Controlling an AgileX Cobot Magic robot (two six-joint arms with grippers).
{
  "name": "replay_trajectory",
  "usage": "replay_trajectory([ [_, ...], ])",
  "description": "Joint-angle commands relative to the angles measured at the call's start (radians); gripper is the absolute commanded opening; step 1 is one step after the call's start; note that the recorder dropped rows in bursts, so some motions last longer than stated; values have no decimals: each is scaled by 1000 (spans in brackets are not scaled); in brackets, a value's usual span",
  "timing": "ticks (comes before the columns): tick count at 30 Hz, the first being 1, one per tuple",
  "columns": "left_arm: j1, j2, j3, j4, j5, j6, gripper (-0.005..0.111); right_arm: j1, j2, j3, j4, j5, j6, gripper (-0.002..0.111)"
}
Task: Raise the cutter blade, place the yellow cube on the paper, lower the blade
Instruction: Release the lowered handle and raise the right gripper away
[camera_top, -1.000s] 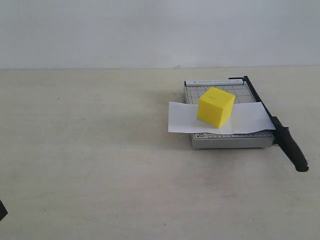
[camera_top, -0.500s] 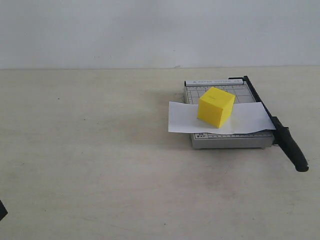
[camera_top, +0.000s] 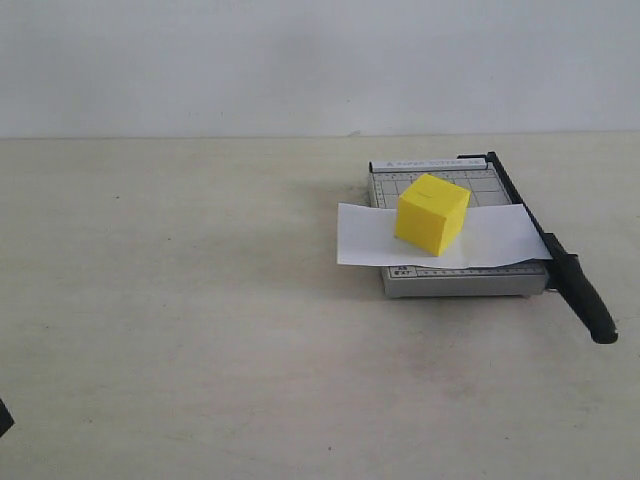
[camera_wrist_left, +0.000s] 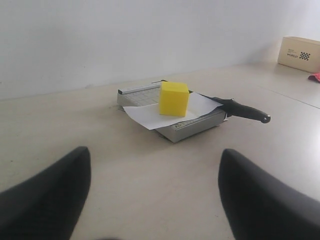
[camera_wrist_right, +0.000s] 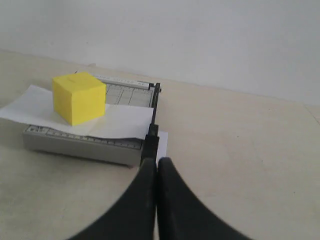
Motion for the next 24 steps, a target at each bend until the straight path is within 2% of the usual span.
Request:
replay_trajectory([
  [1,15,-2,3,-1,1,-5,68,-1,-9,6,-38,24,4,1],
  [5,18,-2,3,-1,1,-5,68,-1,-9,6,-24,19,4,1],
  [12,18,-2,3,-1,1,-5,68,-1,-9,6,147,19,4,1],
  [17,18,-2,3,-1,1,-5,68,-1,-9,6,135,21,4,1],
  [22,18,-2,3,-1,1,-5,68,-1,-9,6,16,21,12,1],
  [24,18,-2,3,-1,1,-5,68,-1,-9,6,-28,11,172,1],
])
